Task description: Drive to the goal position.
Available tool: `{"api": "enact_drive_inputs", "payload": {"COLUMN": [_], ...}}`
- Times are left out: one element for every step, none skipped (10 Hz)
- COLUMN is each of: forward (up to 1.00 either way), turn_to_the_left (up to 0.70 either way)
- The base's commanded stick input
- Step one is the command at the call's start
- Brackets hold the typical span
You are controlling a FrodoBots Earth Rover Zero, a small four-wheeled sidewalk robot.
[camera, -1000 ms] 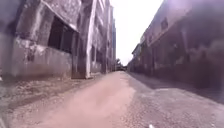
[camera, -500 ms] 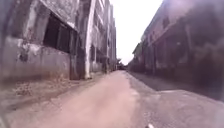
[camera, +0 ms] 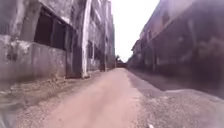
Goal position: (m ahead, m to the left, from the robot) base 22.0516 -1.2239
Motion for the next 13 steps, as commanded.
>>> {"api": "enact_drive_inputs", "payload": {"forward": [0.6, 0.6, 0.6, 0.6, 0.6, 0.6, 0.6, 0.6, 0.6, 0.6, 0.6, 0.6, 0.6], "turn_to_the_left": [-0.02, 0.0, 0.0, 0.0, 0.0, 0.0, 0.0, 0.0, 0.0, 0.0, 0.0, 0.0, 0.0]}}
